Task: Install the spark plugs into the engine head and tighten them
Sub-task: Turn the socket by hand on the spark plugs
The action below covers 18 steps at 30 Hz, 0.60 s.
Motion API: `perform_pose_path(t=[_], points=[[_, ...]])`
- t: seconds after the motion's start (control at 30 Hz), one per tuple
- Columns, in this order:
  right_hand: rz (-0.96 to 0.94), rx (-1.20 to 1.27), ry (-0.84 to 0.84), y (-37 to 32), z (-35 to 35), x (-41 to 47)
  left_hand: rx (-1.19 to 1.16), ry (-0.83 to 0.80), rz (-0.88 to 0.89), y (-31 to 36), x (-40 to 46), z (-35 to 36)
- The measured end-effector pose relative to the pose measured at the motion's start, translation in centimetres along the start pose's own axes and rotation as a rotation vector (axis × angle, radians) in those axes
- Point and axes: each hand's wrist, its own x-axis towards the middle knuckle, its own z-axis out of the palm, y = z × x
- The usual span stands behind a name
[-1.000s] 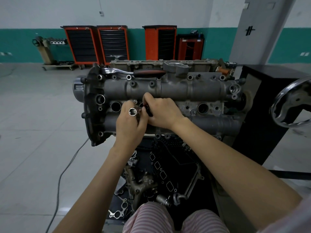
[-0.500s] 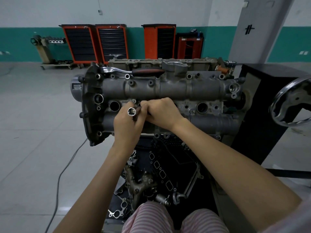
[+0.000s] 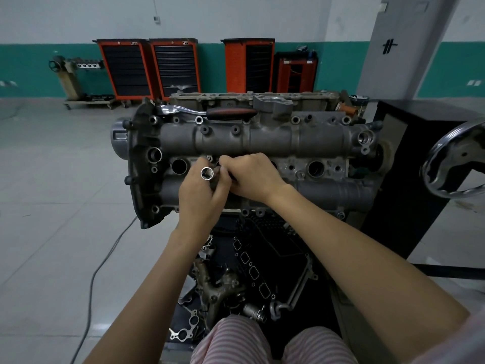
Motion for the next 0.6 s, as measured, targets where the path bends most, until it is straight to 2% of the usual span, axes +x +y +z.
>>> perform_pose_path(t=[0.13, 0.27, 0.43, 0.6], points=[[0.019, -0.002, 0.061, -0.03, -0.09, -0.04, 0.029, 0.029, 0.019, 0.24, 0.33, -0.07], [0.056, -0.044, -0.025, 0.2, 0.13, -0.05, 0.077, 0.017, 0.062, 0.09, 0.23, 0.01], [0.029, -0.042, -0.095, 0.24, 0.14, 0.14, 0.011, -0.002, 0.013, 0.13, -0.03, 0.05], [0.02, -0.016, -0.052, 0.17, -0.01, -0.04, 0.009, 0.026, 0.01, 0.12, 0.32, 0.07]])
